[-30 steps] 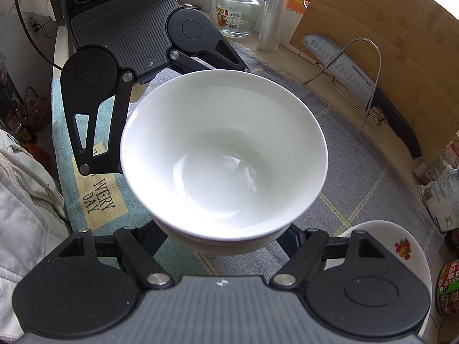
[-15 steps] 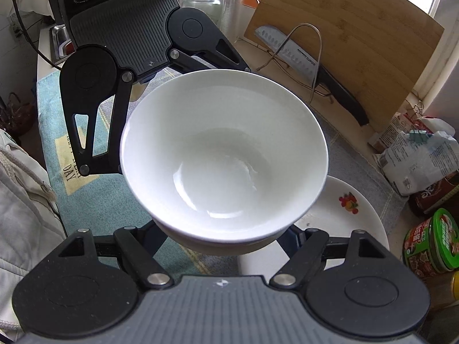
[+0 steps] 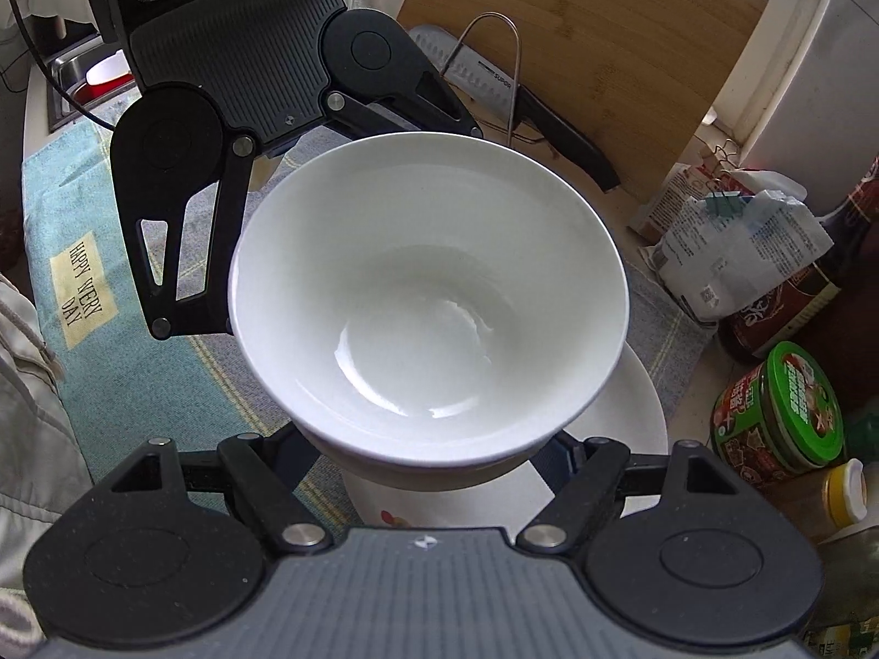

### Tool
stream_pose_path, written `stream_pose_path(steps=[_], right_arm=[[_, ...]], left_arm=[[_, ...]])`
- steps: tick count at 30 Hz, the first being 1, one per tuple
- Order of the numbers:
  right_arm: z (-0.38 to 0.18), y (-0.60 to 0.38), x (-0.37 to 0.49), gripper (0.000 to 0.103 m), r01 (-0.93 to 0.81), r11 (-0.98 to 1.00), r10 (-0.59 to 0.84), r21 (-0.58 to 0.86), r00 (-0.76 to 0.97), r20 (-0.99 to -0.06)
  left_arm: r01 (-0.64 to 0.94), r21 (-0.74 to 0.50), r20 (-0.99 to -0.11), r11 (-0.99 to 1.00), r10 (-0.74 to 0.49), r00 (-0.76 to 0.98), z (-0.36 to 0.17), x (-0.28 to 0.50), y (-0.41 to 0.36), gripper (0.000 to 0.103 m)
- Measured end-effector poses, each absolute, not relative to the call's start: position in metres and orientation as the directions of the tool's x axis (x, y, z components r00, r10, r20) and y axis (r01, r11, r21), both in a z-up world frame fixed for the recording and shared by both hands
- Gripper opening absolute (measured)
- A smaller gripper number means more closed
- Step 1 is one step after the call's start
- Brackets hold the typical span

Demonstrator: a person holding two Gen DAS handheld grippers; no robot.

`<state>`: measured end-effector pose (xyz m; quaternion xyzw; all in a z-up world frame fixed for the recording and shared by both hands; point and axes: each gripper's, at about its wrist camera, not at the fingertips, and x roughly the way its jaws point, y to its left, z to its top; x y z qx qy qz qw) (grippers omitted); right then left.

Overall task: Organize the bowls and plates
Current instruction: 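Lift the bowl stack with both grippers and carry it over the plate stack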

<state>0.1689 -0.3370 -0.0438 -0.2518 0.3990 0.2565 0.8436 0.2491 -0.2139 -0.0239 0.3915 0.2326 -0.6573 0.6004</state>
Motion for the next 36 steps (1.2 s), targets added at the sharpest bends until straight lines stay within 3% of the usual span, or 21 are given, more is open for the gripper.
stream_pose_path(steps=[36], right_arm=[[-0.067,-0.368,0.204,0.084,-0.614,0.760,0.192,-0.211,0.523,-0.830]], left_arm=[[0.975,0.122,-0.805,-0.187,-0.594,-0.014,-0.053,0.278,-0.254,0.081]])
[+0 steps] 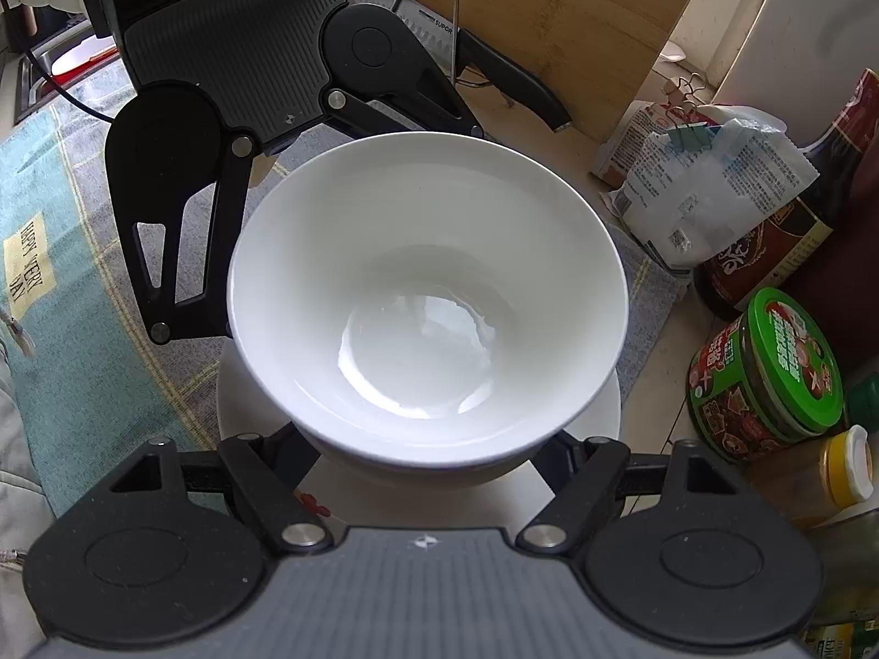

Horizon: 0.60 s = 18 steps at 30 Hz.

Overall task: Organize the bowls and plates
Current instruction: 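Lift the bowl stack with both grippers and carry it over the plate stack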

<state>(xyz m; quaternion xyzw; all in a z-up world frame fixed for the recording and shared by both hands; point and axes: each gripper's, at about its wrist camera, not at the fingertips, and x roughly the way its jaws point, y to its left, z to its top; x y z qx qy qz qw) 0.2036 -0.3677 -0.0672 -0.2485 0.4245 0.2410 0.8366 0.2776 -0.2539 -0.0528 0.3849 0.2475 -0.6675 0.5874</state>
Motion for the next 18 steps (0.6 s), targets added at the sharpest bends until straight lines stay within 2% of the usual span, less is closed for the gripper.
stream_pose_path(steps=[18], right_arm=[[-0.0710,-0.3704,0.2050,0.084,-0.614,0.762,0.188,-0.208,0.516,-0.836]], left_arm=[[0.978,0.101,-0.802,-0.180,-0.596,-0.027,-0.0595,0.2808,-0.2575,0.082]])
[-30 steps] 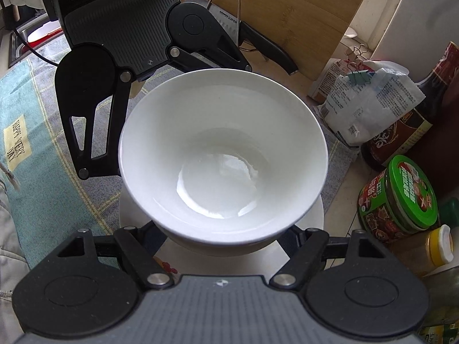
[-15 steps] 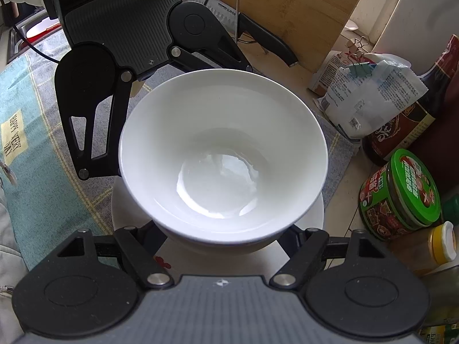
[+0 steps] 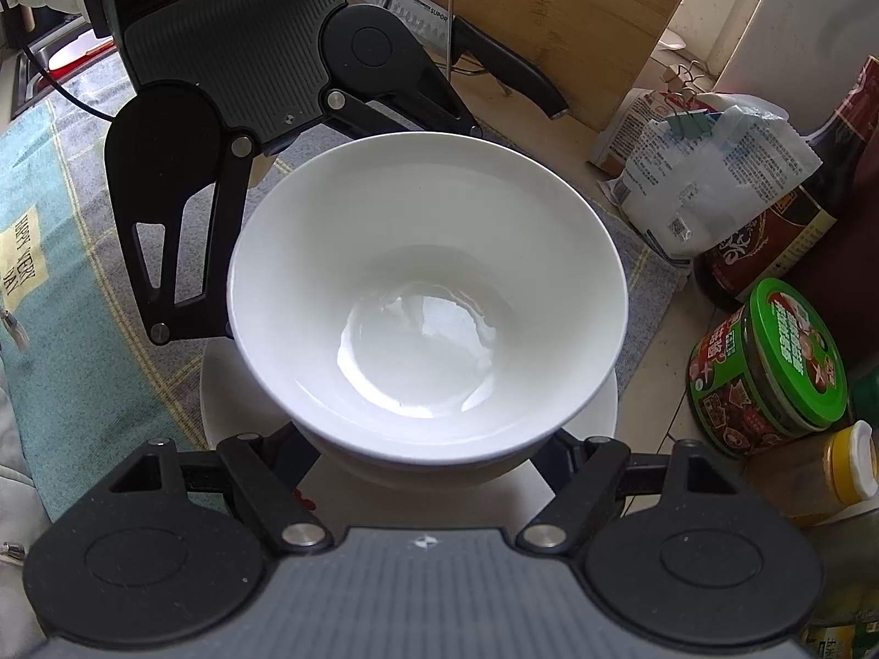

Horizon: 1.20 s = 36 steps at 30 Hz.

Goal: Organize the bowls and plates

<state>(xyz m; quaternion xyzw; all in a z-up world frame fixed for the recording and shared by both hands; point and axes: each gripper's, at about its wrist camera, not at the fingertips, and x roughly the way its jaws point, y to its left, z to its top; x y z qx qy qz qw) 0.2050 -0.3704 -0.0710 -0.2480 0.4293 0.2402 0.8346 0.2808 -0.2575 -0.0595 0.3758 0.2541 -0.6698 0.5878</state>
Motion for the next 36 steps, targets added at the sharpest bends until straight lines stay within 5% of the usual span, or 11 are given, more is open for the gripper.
stream_pose_path(steps=[4,7,15,24,31,36], right_arm=[[-0.071,-0.372,0.206,0.085,-0.605,0.776,0.207,-0.180,0.513,-0.833],[-0.067,-0.374,0.205,0.103,-0.587,0.785,0.207,-0.198,0.550,-0.809],[-0.064,-0.372,0.198,0.103,-0.586,0.781,0.199,-0.218,0.563,-0.802],[-0.054,-0.372,0.181,0.103,-0.581,0.772,0.186,-0.259,0.596,-0.781],[-0.052,-0.349,0.154,0.103,-0.427,0.850,0.056,-0.307,0.655,-0.753],[-0.051,-0.335,0.136,0.103,-0.121,0.973,-0.073,-0.195,0.642,-0.763]], left_arm=[[0.982,0.087,-0.809,-0.166,-0.588,-0.028,-0.063,0.283,-0.259,0.085],[0.981,0.098,-0.805,-0.170,-0.594,-0.022,-0.064,0.280,-0.256,0.087],[0.987,0.131,-0.762,-0.094,-0.646,0.040,-0.048,0.275,-0.237,0.099],[0.959,0.209,-0.690,0.192,-0.666,0.284,-0.030,0.250,-0.194,0.100],[0.909,0.064,-0.601,0.412,-0.711,0.365,-0.019,0.229,-0.159,0.102],[0.798,0.015,-0.569,0.602,-0.652,0.502,-0.015,0.210,-0.133,0.102]])
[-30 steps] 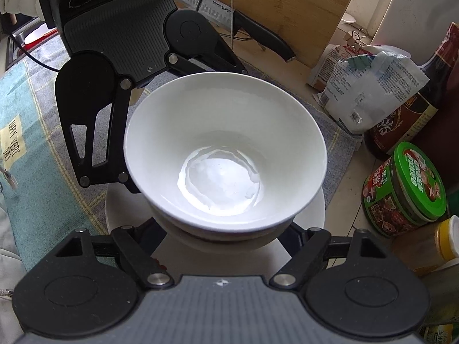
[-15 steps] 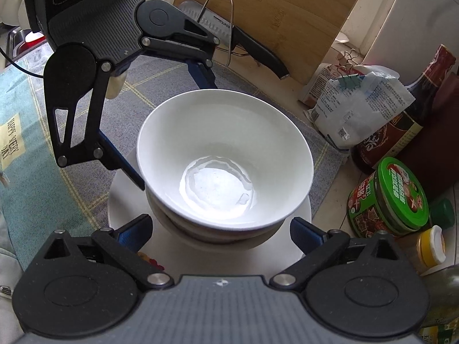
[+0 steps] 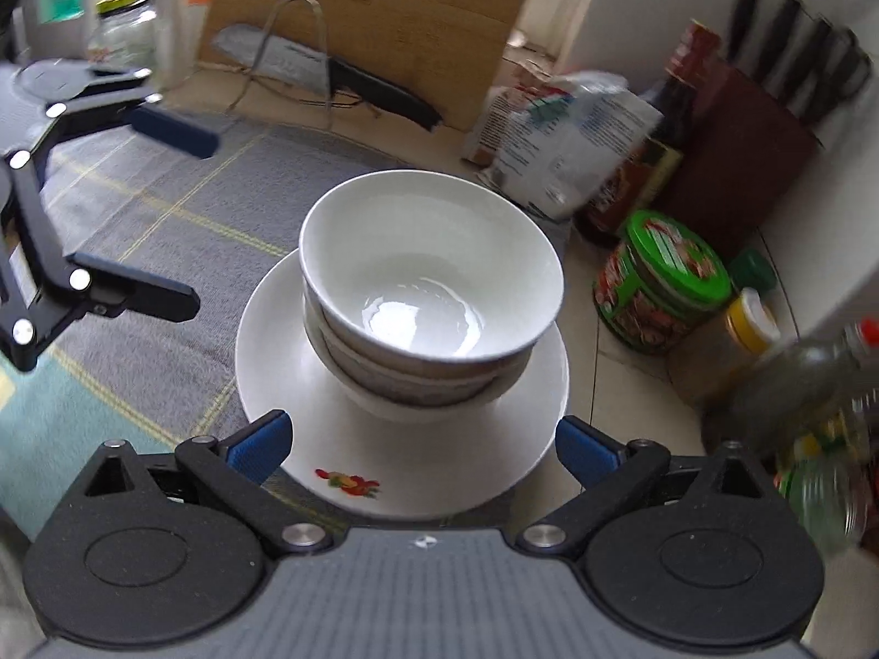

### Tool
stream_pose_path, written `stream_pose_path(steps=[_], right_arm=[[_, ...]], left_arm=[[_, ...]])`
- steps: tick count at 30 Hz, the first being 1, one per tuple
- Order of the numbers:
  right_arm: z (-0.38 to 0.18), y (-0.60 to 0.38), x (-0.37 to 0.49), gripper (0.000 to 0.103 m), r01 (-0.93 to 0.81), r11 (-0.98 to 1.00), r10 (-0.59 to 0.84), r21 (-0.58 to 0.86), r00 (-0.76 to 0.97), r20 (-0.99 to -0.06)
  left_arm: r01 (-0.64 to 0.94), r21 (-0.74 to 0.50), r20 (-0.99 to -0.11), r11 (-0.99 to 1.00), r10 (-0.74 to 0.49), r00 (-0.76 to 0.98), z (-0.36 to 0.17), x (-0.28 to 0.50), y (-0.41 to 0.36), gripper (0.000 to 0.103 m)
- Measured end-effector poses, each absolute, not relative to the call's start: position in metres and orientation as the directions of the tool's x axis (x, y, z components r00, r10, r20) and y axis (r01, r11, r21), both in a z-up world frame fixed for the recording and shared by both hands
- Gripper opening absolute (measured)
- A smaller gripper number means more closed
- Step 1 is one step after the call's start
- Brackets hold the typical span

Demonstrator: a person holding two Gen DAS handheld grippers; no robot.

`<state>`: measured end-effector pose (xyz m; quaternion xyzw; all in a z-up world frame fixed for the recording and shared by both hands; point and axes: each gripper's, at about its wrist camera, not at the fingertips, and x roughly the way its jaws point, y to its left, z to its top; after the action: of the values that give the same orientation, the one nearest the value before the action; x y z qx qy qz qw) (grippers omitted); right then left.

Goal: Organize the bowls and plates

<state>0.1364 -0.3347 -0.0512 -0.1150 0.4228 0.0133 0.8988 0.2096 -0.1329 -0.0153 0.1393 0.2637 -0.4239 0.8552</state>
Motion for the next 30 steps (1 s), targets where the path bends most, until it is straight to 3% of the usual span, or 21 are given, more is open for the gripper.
stream_pose_path(steps=[7,11,30], right_arm=[[-0.047,-0.304,0.091,0.103,0.278,0.954,-0.267,-0.114,0.610,-0.746],[-0.036,-0.289,0.069,0.103,0.400,0.916,-0.304,-0.036,0.632,-0.713],[-0.007,-0.258,0.024,0.103,0.495,0.869,-0.387,-0.016,0.659,-0.645]], left_arm=[[0.677,-0.001,-0.624,0.736,-0.529,0.575,0.006,0.184,-0.110,0.102],[0.643,0.004,-0.660,0.766,-0.481,0.577,0.018,0.168,-0.103,0.102],[0.628,0.007,-0.645,0.778,-0.476,0.598,0.048,0.139,-0.089,0.102]])
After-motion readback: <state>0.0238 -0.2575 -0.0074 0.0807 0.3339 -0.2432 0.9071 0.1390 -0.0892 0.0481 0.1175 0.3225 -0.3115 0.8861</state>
